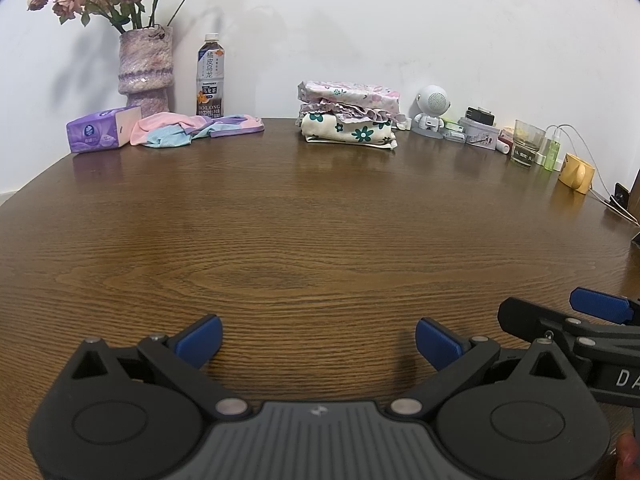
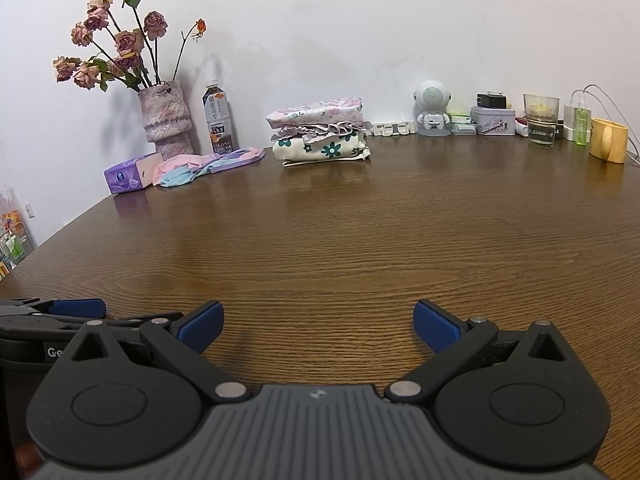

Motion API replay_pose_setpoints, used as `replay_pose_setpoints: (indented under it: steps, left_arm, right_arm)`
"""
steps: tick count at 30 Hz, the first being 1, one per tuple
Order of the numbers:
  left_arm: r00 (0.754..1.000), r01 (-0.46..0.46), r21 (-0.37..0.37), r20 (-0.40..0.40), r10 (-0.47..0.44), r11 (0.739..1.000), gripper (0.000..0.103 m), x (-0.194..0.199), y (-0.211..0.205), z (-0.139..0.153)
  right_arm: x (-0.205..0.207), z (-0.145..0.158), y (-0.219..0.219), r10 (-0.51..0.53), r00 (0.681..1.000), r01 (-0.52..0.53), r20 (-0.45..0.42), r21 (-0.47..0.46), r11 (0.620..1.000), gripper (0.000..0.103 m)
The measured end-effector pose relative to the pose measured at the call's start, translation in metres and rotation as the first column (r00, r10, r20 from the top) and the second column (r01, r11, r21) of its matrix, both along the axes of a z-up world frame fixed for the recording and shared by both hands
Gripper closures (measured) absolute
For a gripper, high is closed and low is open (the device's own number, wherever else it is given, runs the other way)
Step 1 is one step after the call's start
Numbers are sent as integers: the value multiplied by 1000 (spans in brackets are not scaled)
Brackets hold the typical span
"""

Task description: Fold clothes

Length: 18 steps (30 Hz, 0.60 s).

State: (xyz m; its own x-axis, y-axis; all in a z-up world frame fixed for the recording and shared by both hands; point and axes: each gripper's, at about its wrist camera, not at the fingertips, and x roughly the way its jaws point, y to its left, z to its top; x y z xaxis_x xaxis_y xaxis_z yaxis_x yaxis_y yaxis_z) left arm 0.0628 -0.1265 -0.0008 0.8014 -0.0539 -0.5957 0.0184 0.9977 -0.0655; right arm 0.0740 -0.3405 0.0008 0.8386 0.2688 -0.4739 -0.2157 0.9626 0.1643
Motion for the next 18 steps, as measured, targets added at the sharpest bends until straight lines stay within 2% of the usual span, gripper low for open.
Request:
replay_pose_setpoints:
  steps: [18]
  left_arm:
    - [1000,3,6,-2,-3,1000,0,0,-1,0]
  right_arm:
    - [1,-3,-1,-5,1000,5,-8,1,1000,0]
